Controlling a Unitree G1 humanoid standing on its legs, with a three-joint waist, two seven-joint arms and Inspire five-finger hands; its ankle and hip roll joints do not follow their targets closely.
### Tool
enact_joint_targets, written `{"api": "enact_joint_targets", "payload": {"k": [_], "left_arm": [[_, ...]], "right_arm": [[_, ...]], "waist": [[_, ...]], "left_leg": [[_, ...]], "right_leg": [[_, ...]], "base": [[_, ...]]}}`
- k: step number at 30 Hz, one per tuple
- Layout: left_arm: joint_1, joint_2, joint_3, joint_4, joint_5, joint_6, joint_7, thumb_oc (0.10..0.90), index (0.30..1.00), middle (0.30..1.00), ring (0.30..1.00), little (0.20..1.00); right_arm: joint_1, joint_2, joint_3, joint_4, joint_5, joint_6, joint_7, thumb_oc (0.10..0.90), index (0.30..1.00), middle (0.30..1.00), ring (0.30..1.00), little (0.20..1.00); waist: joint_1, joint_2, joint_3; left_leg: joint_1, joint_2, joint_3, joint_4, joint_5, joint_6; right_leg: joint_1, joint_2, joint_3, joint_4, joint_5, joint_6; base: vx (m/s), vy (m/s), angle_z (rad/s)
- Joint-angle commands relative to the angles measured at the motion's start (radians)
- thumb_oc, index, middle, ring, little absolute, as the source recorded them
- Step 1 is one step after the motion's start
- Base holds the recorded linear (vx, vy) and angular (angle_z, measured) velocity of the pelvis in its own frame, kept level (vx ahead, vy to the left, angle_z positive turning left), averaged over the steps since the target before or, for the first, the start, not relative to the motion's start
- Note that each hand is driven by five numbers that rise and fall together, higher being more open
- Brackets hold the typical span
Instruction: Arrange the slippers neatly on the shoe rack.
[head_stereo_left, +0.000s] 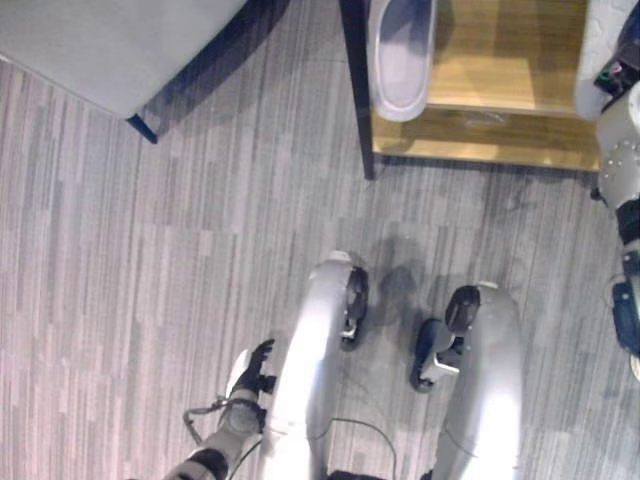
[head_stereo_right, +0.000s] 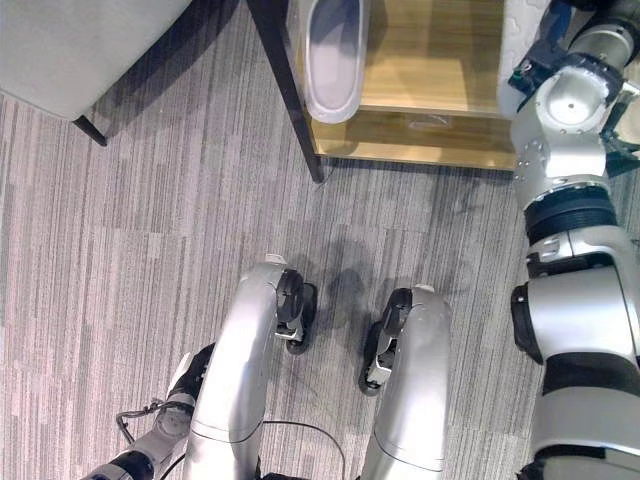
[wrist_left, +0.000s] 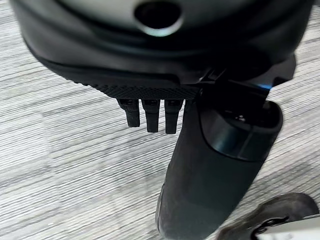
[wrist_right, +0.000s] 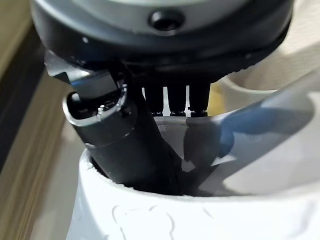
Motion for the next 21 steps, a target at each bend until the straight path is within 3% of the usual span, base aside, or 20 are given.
{"api": "enact_joint_targets", "payload": {"k": [1, 8, 14, 16, 18, 21], "left_arm": [[0.061, 0.052, -0.03, 0.007, 0.01, -0.032, 0.05, 0.8, 0.9, 0.9, 0.9, 0.9], [0.091, 0.076, -0.051, -0.02, 0.005, -0.038, 0.059, 0.8, 0.9, 0.9, 0.9, 0.9], [0.104, 0.071, -0.051, -0.02, 0.001, -0.036, 0.074, 0.8, 0.9, 0.9, 0.9, 0.9], [0.105, 0.07, -0.065, -0.013, -0.005, -0.023, 0.077, 0.8, 0.9, 0.9, 0.9, 0.9], [0.109, 0.07, -0.071, -0.017, 0.016, -0.021, 0.07, 0.8, 0.9, 0.9, 0.9, 0.9], [0.114, 0.08, -0.081, -0.024, 0.014, -0.02, 0.069, 0.8, 0.9, 0.9, 0.9, 0.9]], "right_arm": [[-0.197, -0.092, 0.077, -0.015, -0.11, -0.051, -0.045, 0.4, 0.3, 0.3, 0.3, 0.3], [-0.24, -0.109, 0.245, 0.031, -0.212, 0.011, -0.05, 0.4, 0.3, 0.3, 0.3, 0.3], [-0.19, -0.074, 0.237, 0.015, -0.256, 0.009, -0.077, 0.4, 0.3, 0.3, 0.3, 0.3], [-0.128, -0.015, 0.116, -0.085, -0.179, -0.058, -0.138, 0.4, 0.3, 0.3, 0.3, 0.3], [-0.12, 0.002, 0.122, -0.176, -0.243, -0.035, -0.141, 0.4, 0.3, 0.3, 0.3, 0.3], [-0.146, 0.032, 0.13, -0.154, -0.261, -0.02, -0.148, 0.4, 0.3, 0.3, 0.3, 0.3]], "waist": [[0.041, -0.037, -0.026], [0.057, -0.066, -0.026], [0.052, -0.075, -0.026], [0.049, -0.071, -0.026], [0.042, -0.068, -0.026], [0.042, -0.063, -0.026]], "left_leg": [[0.087, -0.013, -0.187, 0.058, -0.263, -0.028], [0.087, 0.002, -0.221, 0.083, -0.298, -0.021], [0.087, 0.011, -0.225, 0.127, -0.329, -0.015], [0.087, 0.012, -0.224, 0.145, -0.336, -0.016], [0.087, 0.011, -0.227, 0.159, -0.341, -0.017], [0.087, 0.013, -0.234, 0.177, -0.345, -0.016]], "right_leg": [[-0.02, -0.029, 0.061, -0.087, 0.074, 0.001], [-0.03, -0.02, 0.047, -0.084, 0.075, -0.014], [-0.04, -0.001, 0.042, -0.066, 0.066, -0.022], [-0.04, 0.004, 0.04, -0.05, 0.058, -0.026], [-0.04, 0.009, 0.04, -0.042, 0.054, -0.026], [-0.04, 0.014, 0.036, -0.031, 0.051, -0.027]], "base": [[0.0, 0.0, 0.0], [-0.02, 0.011, -0.08], [0.0, 0.016, -0.15], [0.0, -0.025, -0.1], [0.0, -0.001, -0.07], [0.0, 0.007, -0.02]]}}
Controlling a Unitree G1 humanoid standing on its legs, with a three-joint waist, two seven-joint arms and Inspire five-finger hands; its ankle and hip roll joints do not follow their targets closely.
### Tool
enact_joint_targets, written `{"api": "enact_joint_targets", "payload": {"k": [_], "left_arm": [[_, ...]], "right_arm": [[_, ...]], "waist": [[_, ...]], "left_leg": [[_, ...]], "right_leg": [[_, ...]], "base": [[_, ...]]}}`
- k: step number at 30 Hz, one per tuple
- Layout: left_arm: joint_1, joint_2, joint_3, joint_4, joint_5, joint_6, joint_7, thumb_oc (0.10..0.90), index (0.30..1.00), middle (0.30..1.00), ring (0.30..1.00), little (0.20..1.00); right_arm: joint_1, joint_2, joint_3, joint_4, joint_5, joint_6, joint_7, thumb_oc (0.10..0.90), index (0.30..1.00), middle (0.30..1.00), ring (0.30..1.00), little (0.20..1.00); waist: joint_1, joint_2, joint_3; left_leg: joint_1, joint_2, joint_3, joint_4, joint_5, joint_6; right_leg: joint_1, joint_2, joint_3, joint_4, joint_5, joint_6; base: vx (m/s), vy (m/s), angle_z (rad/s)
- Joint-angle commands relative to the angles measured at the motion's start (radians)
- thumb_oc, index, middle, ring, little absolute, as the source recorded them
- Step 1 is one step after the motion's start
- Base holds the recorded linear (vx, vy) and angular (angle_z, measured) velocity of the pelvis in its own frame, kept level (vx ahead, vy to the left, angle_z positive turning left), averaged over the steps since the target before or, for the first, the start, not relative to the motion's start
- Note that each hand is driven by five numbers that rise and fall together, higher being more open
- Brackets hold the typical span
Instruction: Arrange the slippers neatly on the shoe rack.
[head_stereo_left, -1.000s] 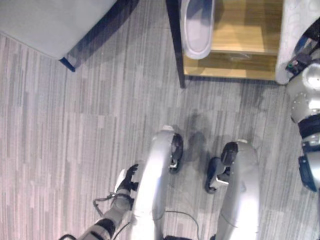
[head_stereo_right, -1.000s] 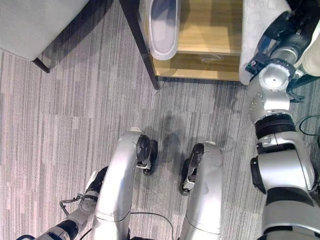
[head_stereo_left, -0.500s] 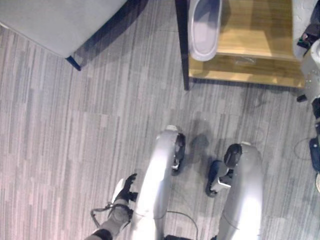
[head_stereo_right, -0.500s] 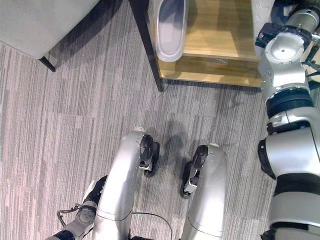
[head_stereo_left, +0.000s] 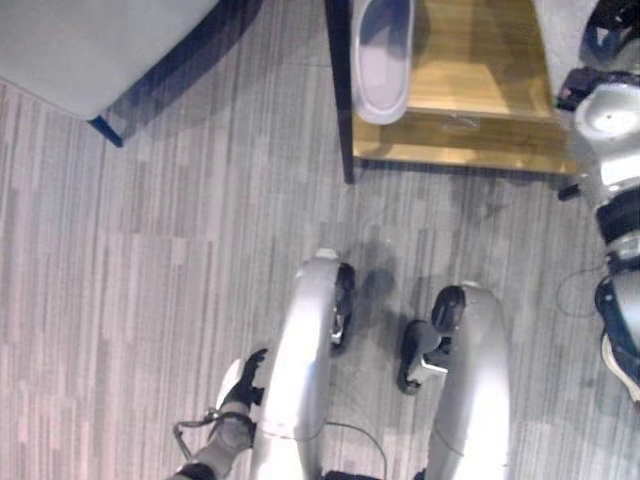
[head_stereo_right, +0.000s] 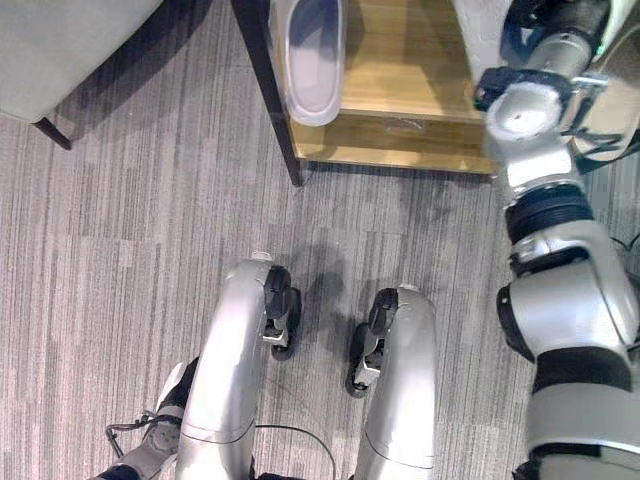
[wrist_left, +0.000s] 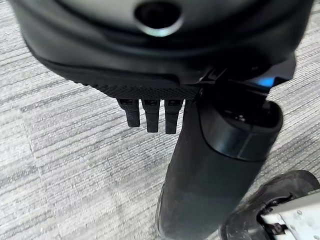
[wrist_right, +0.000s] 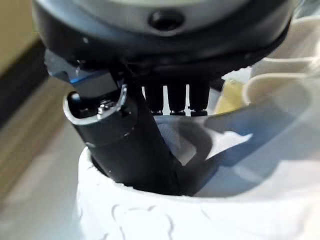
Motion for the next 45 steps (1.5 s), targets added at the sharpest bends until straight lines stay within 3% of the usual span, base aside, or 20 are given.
{"api": "enact_joint_targets", "payload": {"k": [1, 14, 28, 29, 30, 45], "left_arm": [[0.077, 0.031, -0.048, 0.005, 0.011, -0.007, 0.025, 0.8, 0.9, 0.9, 0.9, 0.9], [0.071, 0.033, -0.061, 0.026, -0.01, -0.011, 0.03, 0.8, 0.9, 0.9, 0.9, 0.9], [0.096, 0.064, -0.083, 0.021, -0.003, -0.024, 0.032, 0.8, 0.9, 0.9, 0.9, 0.9], [0.099, 0.065, -0.084, 0.019, -0.003, -0.026, 0.035, 0.8, 0.9, 0.9, 0.9, 0.9], [0.104, 0.065, -0.086, 0.019, -0.005, -0.025, 0.033, 0.8, 0.9, 0.9, 0.9, 0.9], [0.117, 0.074, -0.114, -0.017, -0.017, -0.029, 0.022, 0.8, 0.9, 0.9, 0.9, 0.9]], "right_arm": [[-0.161, -0.03, 0.011, -0.081, -0.063, -0.085, -0.047, 0.4, 0.3, 0.3, 0.3, 0.3], [-0.188, 0.06, 0.022, -0.049, -0.061, -0.08, -0.051, 0.4, 0.3, 0.3, 0.3, 0.3], [-0.263, 0.028, 0.104, 0.091, -0.033, -0.068, -0.053, 0.4, 0.3, 0.3, 0.3, 0.3], [-0.263, 0.031, 0.104, 0.096, -0.03, -0.067, -0.055, 0.433, 0.349, 0.349, 0.349, 0.349], [-0.256, 0.032, 0.104, 0.101, -0.033, -0.063, -0.059, 0.8, 0.9, 0.9, 0.9, 0.9], [-0.245, 0.054, 0.115, 0.153, -0.068, -0.024, -0.081, 0.8, 0.9, 0.9, 0.9, 0.9]], "waist": [[0.044, -0.001, -0.027], [0.032, 0.013, -0.027], [0.055, 0.032, -0.027], [0.056, 0.033, -0.027], [0.058, 0.034, -0.027], [0.059, 0.051, -0.027]], "left_leg": [[0.105, -0.039, -0.215, 0.098, -0.298, -0.029], [0.105, -0.034, -0.223, 0.142, -0.315, -0.034], [0.105, -0.042, -0.239, 0.108, -0.309, -0.04], [0.105, -0.041, -0.239, 0.107, -0.31, -0.04], [0.105, -0.04, -0.242, 0.102, -0.309, -0.04], [0.105, -0.036, -0.242, 0.102, -0.319, -0.04]], "right_leg": [[-0.023, -0.041, 0.048, -0.067, 0.052, -0.028], [-0.023, -0.042, 0.033, -0.037, 0.038, -0.038], [-0.023, -0.047, 0.026, -0.076, 0.066, -0.044], [-0.023, -0.048, 0.023, -0.079, 0.068, -0.043], [-0.023, -0.048, 0.019, -0.089, 0.072, -0.043], [-0.023, -0.051, 0.013, -0.097, 0.068, -0.043]], "base": [[0.0, 0.011, -0.03], [0.0, -0.004, -0.01], [0.0, 0.0, 0.0], [0.0, 0.0, 0.0], [0.0, 0.0, 0.0], [0.0, 0.0, 0.0]]}}
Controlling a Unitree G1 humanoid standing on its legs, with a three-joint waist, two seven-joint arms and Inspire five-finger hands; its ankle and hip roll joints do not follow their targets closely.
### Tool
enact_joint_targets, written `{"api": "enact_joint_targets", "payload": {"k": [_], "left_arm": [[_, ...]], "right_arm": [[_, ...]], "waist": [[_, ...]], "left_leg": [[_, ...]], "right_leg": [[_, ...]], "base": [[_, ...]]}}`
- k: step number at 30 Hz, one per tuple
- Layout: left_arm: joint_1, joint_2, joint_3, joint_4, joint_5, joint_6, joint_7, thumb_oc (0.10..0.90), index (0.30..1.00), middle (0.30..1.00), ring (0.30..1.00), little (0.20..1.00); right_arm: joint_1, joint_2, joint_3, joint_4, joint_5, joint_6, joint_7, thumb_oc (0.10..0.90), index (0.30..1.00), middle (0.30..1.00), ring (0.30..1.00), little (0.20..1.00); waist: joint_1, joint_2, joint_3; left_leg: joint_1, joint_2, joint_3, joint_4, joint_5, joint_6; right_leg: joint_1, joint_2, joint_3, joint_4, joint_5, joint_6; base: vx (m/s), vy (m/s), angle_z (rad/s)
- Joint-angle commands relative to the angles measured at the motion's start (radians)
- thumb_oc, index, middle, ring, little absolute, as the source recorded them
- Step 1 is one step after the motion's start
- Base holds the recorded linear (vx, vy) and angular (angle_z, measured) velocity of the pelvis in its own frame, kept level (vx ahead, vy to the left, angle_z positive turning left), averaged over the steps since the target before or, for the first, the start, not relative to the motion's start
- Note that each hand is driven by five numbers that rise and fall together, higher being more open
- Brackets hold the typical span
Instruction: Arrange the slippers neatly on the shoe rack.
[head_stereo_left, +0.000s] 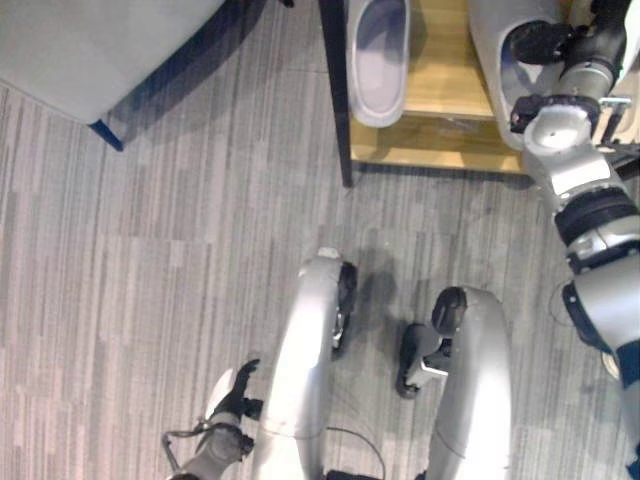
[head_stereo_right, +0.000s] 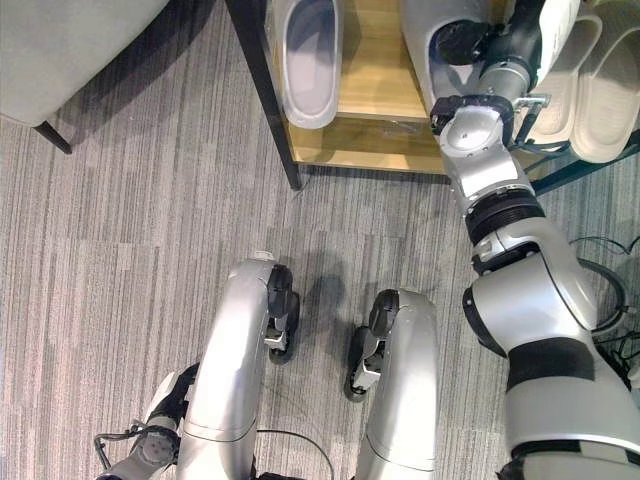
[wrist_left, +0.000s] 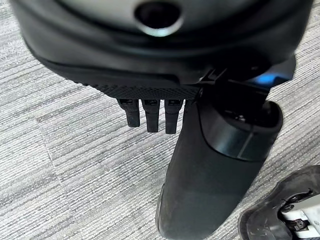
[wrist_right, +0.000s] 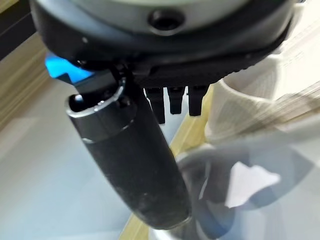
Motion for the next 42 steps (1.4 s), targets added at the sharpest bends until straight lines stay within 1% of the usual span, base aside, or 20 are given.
{"api": "enact_joint_targets", "payload": {"k": [1, 10, 12, 14, 15, 16, 17, 19, 22, 23, 24, 25, 29, 31, 36, 42], "left_arm": [[0.077, 0.037, -0.07, -0.013, -0.016, -0.014, 0.019, 0.8, 0.9, 0.9, 0.9, 0.9], [0.066, 0.025, -0.067, 0.022, -0.029, -0.001, 0.001, 0.8, 0.9, 0.9, 0.9, 0.9], [0.066, 0.026, -0.066, 0.023, -0.034, 0.001, -0.007, 0.8, 0.9, 0.9, 0.9, 0.9], [0.069, 0.027, -0.069, 0.025, -0.036, 0.002, -0.012, 0.8, 0.9, 0.9, 0.9, 0.9], [0.072, 0.024, -0.077, 0.03, -0.044, 0.006, -0.026, 0.8, 0.9, 0.9, 0.9, 0.9], [0.072, 0.023, -0.076, 0.031, -0.044, 0.006, -0.026, 0.8, 0.9, 0.9, 0.9, 0.9], [0.07, 0.021, -0.076, 0.043, -0.055, 0.01, -0.037, 0.8, 0.9, 0.9, 0.9, 0.9], [0.07, 0.017, -0.075, 0.048, -0.056, 0.01, -0.037, 0.8, 0.9, 0.9, 0.9, 0.9], [0.073, 0.007, -0.069, 0.057, -0.059, 0.014, -0.041, 0.8, 0.9, 0.9, 0.9, 0.9], [0.073, 0.008, -0.069, 0.057, -0.059, 0.014, -0.041, 0.8, 0.9, 0.9, 0.9, 0.9], [0.077, 0.01, -0.064, 0.053, -0.056, 0.013, -0.044, 0.8, 0.9, 0.9, 0.9, 0.9], [0.077, 0.01, -0.064, 0.053, -0.056, 0.013, -0.044, 0.8, 0.9, 0.9, 0.9, 0.9], [0.08, 0.015, -0.06, 0.049, -0.055, 0.013, -0.055, 0.8, 0.9, 0.9, 0.9, 0.9], [0.078, 0.015, -0.064, 0.048, -0.057, 0.013, -0.058, 0.8, 0.9, 0.9, 0.9, 0.9], [0.073, 0.013, -0.061, 0.048, -0.072, 0.011, -0.07, 0.8, 0.9, 0.9, 0.9, 0.9], [0.079, 0.011, -0.055, 0.059, -0.087, 0.021, -0.095, 0.8, 0.9, 0.9, 0.9, 0.9]], "right_arm": [[-0.194, -0.051, 0.049, -0.062, -0.038, -0.066, -0.05, 0.8, 0.9, 0.9, 0.9, 0.9], [-0.192, -0.033, 0.068, -0.049, -0.042, -0.043, -0.016, 0.8, 0.9, 0.9, 0.9, 0.9], [-0.192, -0.031, 0.091, -0.014, -0.062, -0.012, 0.009, 0.8, 0.9, 0.9, 0.9, 0.9], [-0.197, -0.025, 0.104, 0.007, -0.06, 0.0, 0.026, 0.8, 0.9, 0.9, 0.9, 0.9], [-0.213, -0.006, 0.131, 0.067, -0.056, 0.023, 0.059, 0.8, 0.9, 0.9, 0.9, 0.9], [-0.214, -0.005, 0.132, 0.067, -0.056, 0.023, 0.059, 0.8, 0.9, 0.9, 0.9, 0.9], [-0.226, 0.002, 0.159, 0.11, -0.065, 0.039, 0.085, 0.8, 0.9, 0.9, 0.9, 0.9], [-0.227, 0.004, 0.166, 0.115, -0.068, 0.039, 0.093, 0.8, 0.9, 0.9, 0.9, 0.9], [-0.209, -0.008, 0.138, 0.061, -0.022, -0.007, 0.09, 0.8, 0.9, 0.9, 0.9, 0.9], [-0.207, -0.009, 0.137, 0.059, -0.021, -0.007, 0.09, 0.8, 0.9, 0.9, 0.9, 0.9], [-0.184, -0.039, 0.114, 0.01, 0.012, -0.04, 0.095, 0.8, 0.9, 0.9, 0.9, 0.9], [-0.182, -0.04, 0.112, 0.008, 0.013, -0.04, 0.095, 0.8, 0.9, 0.9, 0.9, 0.9], [-0.152, -0.08, 0.054, -0.1, 0.076, -0.102, 0.085, 0.8, 0.9, 0.9, 0.9, 0.9], [-0.144, -0.082, 0.041, -0.115, 0.095, -0.113, 0.086, 0.8, 0.9, 0.9, 0.9, 0.9], [-0.122, -0.098, 0.023, -0.123, 0.122, -0.11, 0.101, 0.8, 0.9, 0.9, 0.9, 0.9], [-0.098, -0.094, 0.019, -0.12, 0.179, -0.107, 0.156, 0.8, 0.9, 0.9, 0.9, 0.9]], "waist": [[0.031, 0.036, -0.024], [0.014, 0.026, -0.024], [0.01, 0.025, -0.024], [0.009, 0.026, -0.024], [0.008, 0.027, -0.024], [0.008, 0.027, -0.024], [0.006, 0.026, -0.024], [0.005, 0.028, -0.024], [-0.004, 0.027, -0.024], [-0.004, 0.026, -0.024], [-0.007, 0.025, -0.024], [-0.006, 0.025, -0.024], [-0.012, 0.025, -0.024], [-0.013, 0.024, -0.024], [-0.02, 0.022, -0.024], [-0.026, 0.016, -0.024]], "left_leg": [[0.105, -0.038, -0.218, 0.069, -0.295, -0.01], [0.105, -0.035, -0.213, 0.087, -0.302, -0.013], [0.105, -0.035, -0.215, 0.093, -0.304, -0.013], [0.105, -0.034, -0.215, 0.094, -0.305, -0.014], [0.105, -0.031, -0.215, 0.095, -0.306, -0.014], [0.105, -0.031, -0.214, 0.095, -0.305, -0.014], [0.105, -0.031, -0.214, 0.095, -0.306, -0.014], [0.105, -0.032, -0.214, 0.094, -0.305, -0.014], [0.105, -0.032, -0.213, 0.091, -0.302, -0.015], [0.105, -0.032, -0.212, 0.091, -0.302, -0.015], [0.105, -0.033, -0.209, 0.092, -0.302, -0.016], [0.105, -0.034, -0.209, 0.093, -0.302, -0.016], [0.105, -0.033, -0.206, 0.102, -0.305, -0.018], [0.105, -0.033, -0.205, 0.104, -0.304, -0.018], [0.105, -0.032, -0.203, 0.11, -0.3, -0.021], [0.105, -0.032, -0.201, 0.118, -0.302, -0.021]], "right_leg": [[-0.023, -0.064, 0.031, -0.118, 0.075, -0.03], [-0.023, -0.064, 0.035, -0.1, 0.064, -0.035], [-0.023, -0.064, 0.037, -0.095, 0.061, -0.037], [-0.023, -0.063, 0.037, -0.094, 0.061, -0.037], [-0.023, -0.062, 0.037, -0.094, 0.061, -0.038], [-0.023, -0.063, 0.038, -0.094, 0.06, -0.038], [-0.023, -0.063, 0.036, -0.096, 0.061, -0.038], [-0.023, -0.063, 0.036, -0.098, 0.061, -0.039], [-0.023, -0.062, 0.038, -0.097, 0.059, -0.039], [-0.023, -0.062, 0.039, -0.097, 0.059, -0.039], [-0.023, -0.062, 0.04, -0.093, 0.057, -0.039], [-0.023, -0.062, 0.04, -0.093, 0.057, -0.039], [-0.023, -0.063, 0.042, -0.084, 0.05, -0.04], [-0.023, -0.063, 0.043, -0.083, 0.05, -0.039], [-0.023, -0.066, 0.045, -0.074, 0.045, -0.042], [-0.023, -0.064, 0.052, -0.062, 0.042, -0.043]], "base": [[0.0, 0.0, 0.0], [0.0, 0.0, 0.0], [0.0, 0.0, 0.0], [0.0, 0.0, 0.0], [0.0, 0.0, 0.0], [0.0, 0.0, 0.0], [0.0, 0.0, 0.0], [0.0, 0.017, -0.04], [0.0, 0.014, -0.03], [0.0, 0.0, 0.0], [0.0, 0.0, 0.0], [0.0, 0.0, 0.0], [0.0, 0.0, 0.0], [0.0, 0.0, 0.0], [0.0, 0.0, 0.0], [0.0, 0.0, 0.0]]}}
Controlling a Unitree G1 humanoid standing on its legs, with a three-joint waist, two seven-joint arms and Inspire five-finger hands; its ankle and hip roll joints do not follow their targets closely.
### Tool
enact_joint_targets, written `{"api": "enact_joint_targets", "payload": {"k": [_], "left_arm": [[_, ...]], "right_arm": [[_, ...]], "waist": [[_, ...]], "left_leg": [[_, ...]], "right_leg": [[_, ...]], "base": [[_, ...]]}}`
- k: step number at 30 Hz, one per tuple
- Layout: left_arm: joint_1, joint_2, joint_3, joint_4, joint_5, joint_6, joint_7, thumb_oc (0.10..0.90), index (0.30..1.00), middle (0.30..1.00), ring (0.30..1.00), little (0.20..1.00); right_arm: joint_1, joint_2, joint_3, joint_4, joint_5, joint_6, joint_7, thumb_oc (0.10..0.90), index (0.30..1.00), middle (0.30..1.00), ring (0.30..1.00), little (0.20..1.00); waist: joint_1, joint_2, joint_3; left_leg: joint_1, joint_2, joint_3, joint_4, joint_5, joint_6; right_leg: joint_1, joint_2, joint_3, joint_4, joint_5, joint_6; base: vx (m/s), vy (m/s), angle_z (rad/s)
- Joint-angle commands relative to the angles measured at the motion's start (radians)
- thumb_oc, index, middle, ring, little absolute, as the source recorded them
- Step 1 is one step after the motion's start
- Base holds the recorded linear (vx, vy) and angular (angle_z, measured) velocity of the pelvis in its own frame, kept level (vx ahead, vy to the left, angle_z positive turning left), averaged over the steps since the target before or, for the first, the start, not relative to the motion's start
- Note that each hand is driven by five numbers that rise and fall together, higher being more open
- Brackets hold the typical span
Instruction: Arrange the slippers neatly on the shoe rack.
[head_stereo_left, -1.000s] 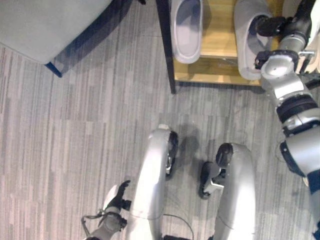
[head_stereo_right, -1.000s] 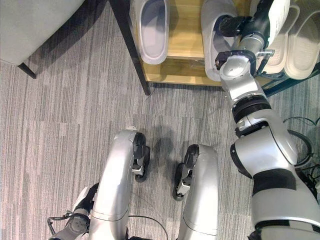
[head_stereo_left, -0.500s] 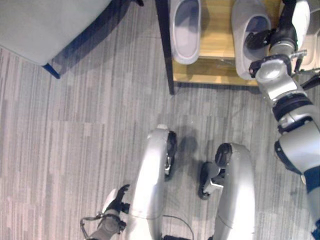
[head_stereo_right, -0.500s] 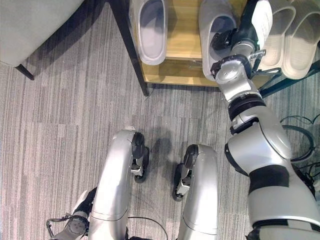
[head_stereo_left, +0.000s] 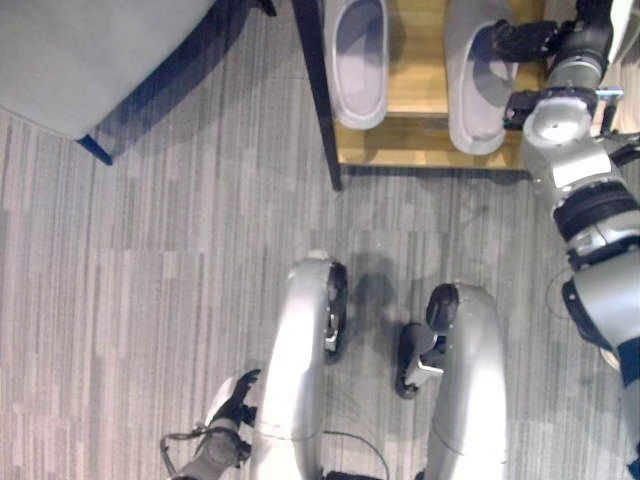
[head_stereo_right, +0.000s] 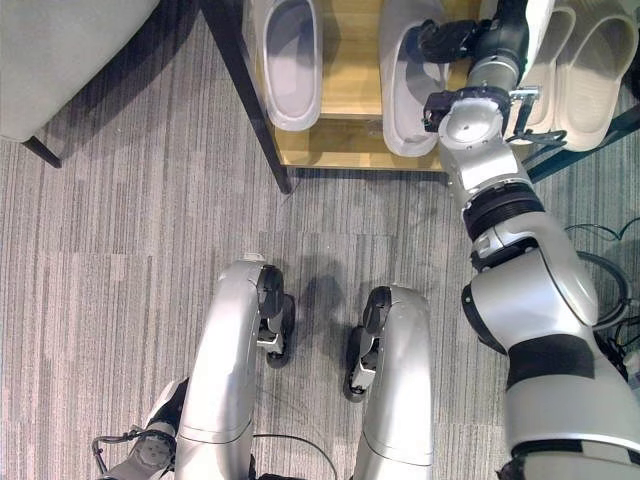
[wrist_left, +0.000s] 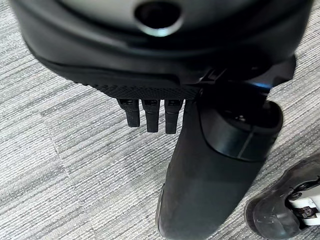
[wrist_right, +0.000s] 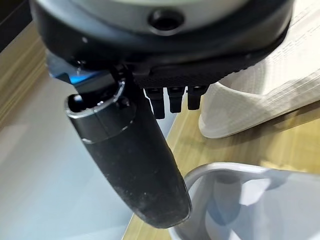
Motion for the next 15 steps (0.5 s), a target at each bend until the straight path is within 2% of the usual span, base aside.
{"api": "enact_joint_targets", "payload": {"k": [1, 4, 6, 12, 15], "left_arm": [[0.079, 0.013, -0.044, 0.017, -0.043, 0.01, -0.021, 0.8, 0.9, 0.9, 0.9, 0.9], [0.078, 0.008, -0.04, 0.022, -0.045, 0.013, -0.02, 0.8, 0.9, 0.9, 0.9, 0.9], [0.082, 0.003, -0.029, 0.019, -0.044, 0.014, -0.016, 0.8, 0.9, 0.9, 0.9, 0.9], [0.091, 0.001, -0.001, -0.004, -0.023, 0.019, -0.009, 0.8, 0.9, 0.9, 0.9, 0.9], [0.094, -0.005, 0.004, -0.002, -0.011, 0.021, -0.008, 0.8, 0.9, 0.9, 0.9, 0.9]], "right_arm": [[-0.079, -0.096, -0.01, -0.109, 0.031, -0.1, 0.01, 0.8, 0.9, 0.9, 0.9, 0.9], [-0.065, -0.096, -0.02, -0.13, 0.055, -0.115, 0.019, 0.8, 0.9, 0.9, 0.9, 0.9], [-0.027, -0.103, -0.049, -0.214, 0.07, -0.149, 0.012, 0.8, 0.9, 0.9, 0.9, 0.9], [0.12, -0.145, -0.171, -0.48, -0.046, -0.184, -0.06, 0.8, 0.9, 0.9, 0.9, 0.9], [0.17, -0.145, -0.213, -0.53, -0.066, -0.195, -0.069, 0.8, 0.9, 0.9, 0.9, 0.9]], "waist": [[0.013, 0.014, -0.024], [0.01, 0.014, -0.024], [0.002, 0.012, -0.024], [-0.014, 0.0, -0.024], [-0.016, -0.003, -0.024]], "left_leg": [[0.105, -0.046, -0.201, 0.097, -0.294, -0.03], [0.105, -0.046, -0.198, 0.098, -0.293, -0.03], [0.105, -0.046, -0.195, 0.097, -0.29, -0.031], [0.105, -0.051, -0.189, 0.113, -0.292, -0.029], [0.105, -0.052, -0.187, 0.117, -0.292, -0.027]], "right_leg": [[-0.025, -0.068, 0.054, -0.075, 0.042, -0.043], [-0.025, -0.068, 0.055, -0.072, 0.04, -0.043], [-0.025, -0.068, 0.057, -0.069, 0.036, -0.043], [-0.025, -0.066, 0.061, -0.052, 0.025, -0.043], [-0.025, -0.066, 0.059, -0.05, 0.025, -0.042]], "base": [[0.0, 0.0, 0.0], [0.0, 0.0, 0.0], [0.0, 0.0, 0.0], [0.0, 0.0, 0.0], [0.0, 0.0, 0.0]]}}
